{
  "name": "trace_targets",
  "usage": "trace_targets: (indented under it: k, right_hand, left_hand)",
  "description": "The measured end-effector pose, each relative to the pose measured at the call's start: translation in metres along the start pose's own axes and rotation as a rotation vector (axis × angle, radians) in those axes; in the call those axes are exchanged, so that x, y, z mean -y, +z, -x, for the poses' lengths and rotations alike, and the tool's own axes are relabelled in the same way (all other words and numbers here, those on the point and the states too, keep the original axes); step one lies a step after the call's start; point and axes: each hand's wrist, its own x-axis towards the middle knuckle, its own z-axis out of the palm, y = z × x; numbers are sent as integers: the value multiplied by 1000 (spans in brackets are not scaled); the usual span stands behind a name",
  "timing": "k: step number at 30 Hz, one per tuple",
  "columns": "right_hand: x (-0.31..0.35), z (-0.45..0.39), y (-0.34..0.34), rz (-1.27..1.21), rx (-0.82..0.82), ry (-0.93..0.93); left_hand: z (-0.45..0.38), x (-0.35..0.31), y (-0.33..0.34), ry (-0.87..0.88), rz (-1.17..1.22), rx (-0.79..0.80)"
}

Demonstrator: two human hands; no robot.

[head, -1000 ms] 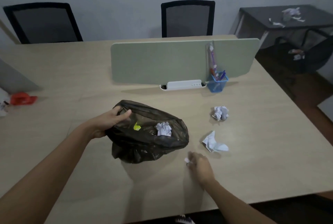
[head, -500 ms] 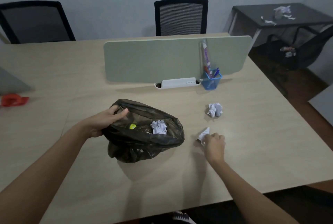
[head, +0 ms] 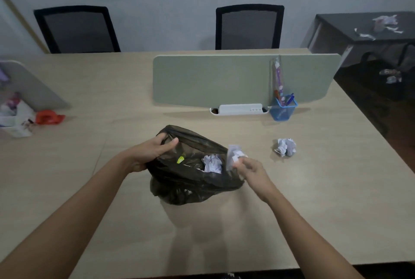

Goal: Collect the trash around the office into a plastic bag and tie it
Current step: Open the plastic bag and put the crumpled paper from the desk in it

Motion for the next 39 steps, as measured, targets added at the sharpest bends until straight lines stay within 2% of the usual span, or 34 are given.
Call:
trace_targets:
  k: [3,6,8,10,11,13,14,16,17,19,20,22,25,27,28,30,33,34,35,36,37,38,39]
  right_hand:
    - [39,-17,51,19,340,21]
    - [45,-34,85,105,479,182]
    - [51,-43,85,365,536,142]
    - [51,-50,67,511,405,-23]
    - [44,-55,52,458,269,-63]
    - [25,-69,14,321,-102,-65]
    - [14,-76,-11,359,-280,-57]
    - [-13,-98,-58,633,-443,49]
    - [-26,-109,-80,764,-442,168]
    - [-53,-124,-114,911,-319,381]
    - [-66,-129,-125,956,-242,408]
    - [-92,-132,-139,987,-131,318]
    - [-107,-126,-138,868,-162,211]
    - [-90,-117,-121,566,-258,242]
    - [-75,-111,-108,322,-275,266]
    - [-38,-96,-74,-35,-129,235]
    - [9,-72,-22,-108,318,133]
    - [16,-67,-6,-81,399,108]
    - [16,-66,8,-30,374,77]
    - [12,-68,20,74,238,44]
    - [5,-71,29,195,35,53]
    - [-6,-74,36,301,-141,133]
    - [-18,-72,41,355,-244,261]
  left_hand:
    - [2,-3,3,13,-22,52]
    - [0,-2,8,18,-25,84]
    - [-2,-3,9,33,-5,80]
    - [-3,-5,6,45,6,73]
    - [-2,-6,5,48,3,67]
    - [-1,-4,3,60,12,44]
    - [-2,-3,2,67,23,34]
    - [-4,-1,0,79,48,23]
    - [-4,-1,1,77,59,18]
    - [-5,1,0,61,78,1]
    - [-6,2,0,50,82,-9]
    - [-7,3,0,33,72,-27]
    - [-9,4,1,12,54,-35]
    - [-11,5,1,1,50,-44]
    - [-11,5,2,1,46,-44]
    - [-11,5,3,-1,37,-44]
    - [-12,5,7,-25,42,-34]
    - [-12,3,9,-33,49,-37]
    - [-11,2,10,-36,47,-42]
    - [-8,0,10,-36,30,-47]
    - [-6,-1,9,-39,24,-49]
    - [-2,-1,6,-32,21,-46]
    - [2,0,4,-22,18,-42]
